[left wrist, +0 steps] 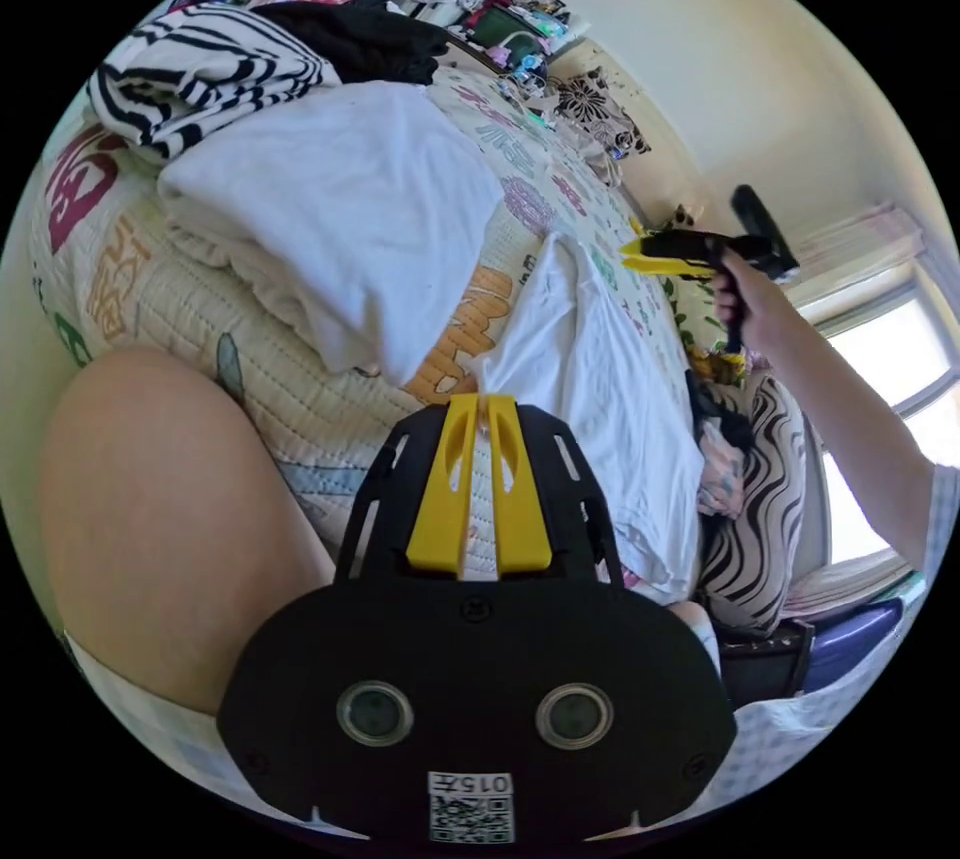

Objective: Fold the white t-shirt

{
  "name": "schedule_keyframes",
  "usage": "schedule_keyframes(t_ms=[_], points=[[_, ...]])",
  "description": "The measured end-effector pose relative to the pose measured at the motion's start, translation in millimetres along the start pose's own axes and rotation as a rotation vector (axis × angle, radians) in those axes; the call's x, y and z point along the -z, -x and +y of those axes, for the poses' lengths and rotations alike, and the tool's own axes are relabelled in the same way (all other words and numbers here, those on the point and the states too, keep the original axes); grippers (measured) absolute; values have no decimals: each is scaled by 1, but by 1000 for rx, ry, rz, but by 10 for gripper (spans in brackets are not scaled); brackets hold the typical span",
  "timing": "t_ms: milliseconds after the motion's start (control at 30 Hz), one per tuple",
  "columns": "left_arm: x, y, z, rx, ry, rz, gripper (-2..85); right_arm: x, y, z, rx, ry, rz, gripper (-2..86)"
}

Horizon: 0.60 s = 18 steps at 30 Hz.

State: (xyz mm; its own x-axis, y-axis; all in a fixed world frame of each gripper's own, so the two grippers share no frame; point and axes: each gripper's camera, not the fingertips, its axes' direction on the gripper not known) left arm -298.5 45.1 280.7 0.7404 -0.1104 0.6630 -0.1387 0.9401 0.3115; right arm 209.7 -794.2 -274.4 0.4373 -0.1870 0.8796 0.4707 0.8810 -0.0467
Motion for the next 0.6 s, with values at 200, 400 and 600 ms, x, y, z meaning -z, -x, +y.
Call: schedule_keyframes(t_ms=[200,400,600], points=[[11,14,10,29,-11,82,-4,-46,1,-85,-21,223,212,80],[24,29,17,75,-27,172,-4,-58,10,-105,63,347,379,19],[66,46,33,166,-119,298,-5,-12,23,-101,121,233,281,5]])
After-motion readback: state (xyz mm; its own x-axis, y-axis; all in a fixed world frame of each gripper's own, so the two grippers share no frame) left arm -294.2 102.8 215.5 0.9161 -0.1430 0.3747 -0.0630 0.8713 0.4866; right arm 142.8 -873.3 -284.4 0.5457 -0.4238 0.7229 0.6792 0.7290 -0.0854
